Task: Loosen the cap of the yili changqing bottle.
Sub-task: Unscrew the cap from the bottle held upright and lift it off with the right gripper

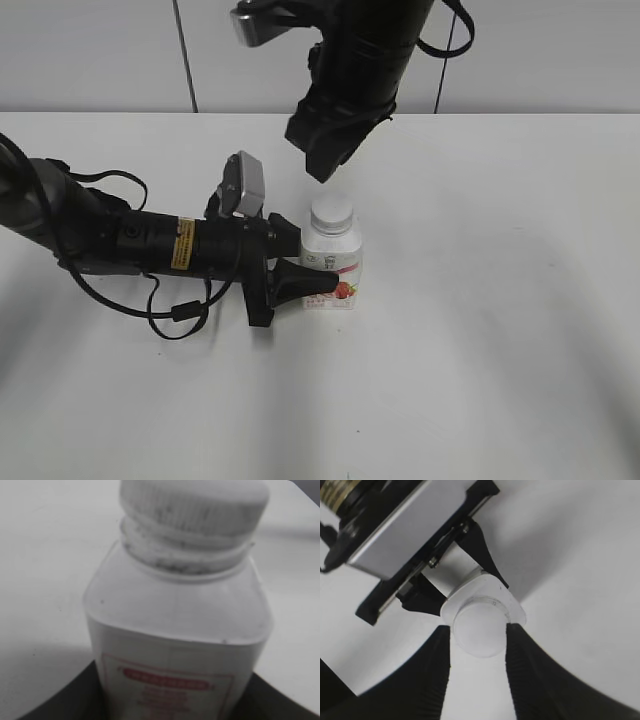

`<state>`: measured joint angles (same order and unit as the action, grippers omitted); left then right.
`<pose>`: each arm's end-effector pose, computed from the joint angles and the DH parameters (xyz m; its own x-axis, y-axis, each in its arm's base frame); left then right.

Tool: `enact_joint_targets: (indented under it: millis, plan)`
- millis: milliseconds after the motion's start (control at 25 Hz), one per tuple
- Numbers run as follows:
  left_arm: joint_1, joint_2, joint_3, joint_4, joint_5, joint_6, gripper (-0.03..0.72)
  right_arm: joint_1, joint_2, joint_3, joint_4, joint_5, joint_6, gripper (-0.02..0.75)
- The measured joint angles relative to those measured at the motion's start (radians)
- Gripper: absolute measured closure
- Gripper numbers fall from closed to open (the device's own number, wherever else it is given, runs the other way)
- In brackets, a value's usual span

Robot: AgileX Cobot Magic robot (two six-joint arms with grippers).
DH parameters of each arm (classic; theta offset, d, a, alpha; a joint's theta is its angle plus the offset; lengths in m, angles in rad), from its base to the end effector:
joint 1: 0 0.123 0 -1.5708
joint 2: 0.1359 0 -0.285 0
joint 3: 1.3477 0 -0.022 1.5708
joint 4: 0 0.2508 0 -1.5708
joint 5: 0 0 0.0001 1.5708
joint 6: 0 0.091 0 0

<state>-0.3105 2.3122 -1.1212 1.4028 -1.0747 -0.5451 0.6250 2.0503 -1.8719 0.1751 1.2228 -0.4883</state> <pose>0.3408 -0.1922 0.0584 -0.0740 0.3541 -0.9323 0.9952 0.0864 -0.0462 0.3476 0.2692 0.2680 -0.4588 -0.8360 -0.3011 -0.8815 0.4707 0.0365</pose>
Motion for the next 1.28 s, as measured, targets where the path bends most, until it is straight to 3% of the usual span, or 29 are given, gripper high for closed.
enact_joint_targets:
  millis: [120,240,400,920,1120,1280]
  plan:
    - [0.000,0.000,0.000,0.000,0.000,0.000,0.326,0.000,-0.001,0.000,0.000,0.000,0.264,0.365]
    - [0.000,0.000,0.000,0.000,0.000,0.000,0.326,0.000,-0.001,0.000,0.000,0.000,0.392,0.266]
    - [0.000,0.000,0.000,0.000,0.000,0.000,0.326,0.000,0.010,0.000,0.006,0.000,0.481,0.221]
    - [0.000,0.000,0.000,0.000,0.000,0.000,0.326,0.000,0.104,0.034,0.003,0.000,0.575,0.216]
    - [0.000,0.000,0.000,0.000,0.000,0.000,0.326,0.000,0.105,0.034,-0.007,0.000,0.578,0.339]
    - [0.000,0.000,0.000,0.000,0.000,-0.001,0.328,0.000,0.104,0.034,-0.007,0.000,0.579,0.340]
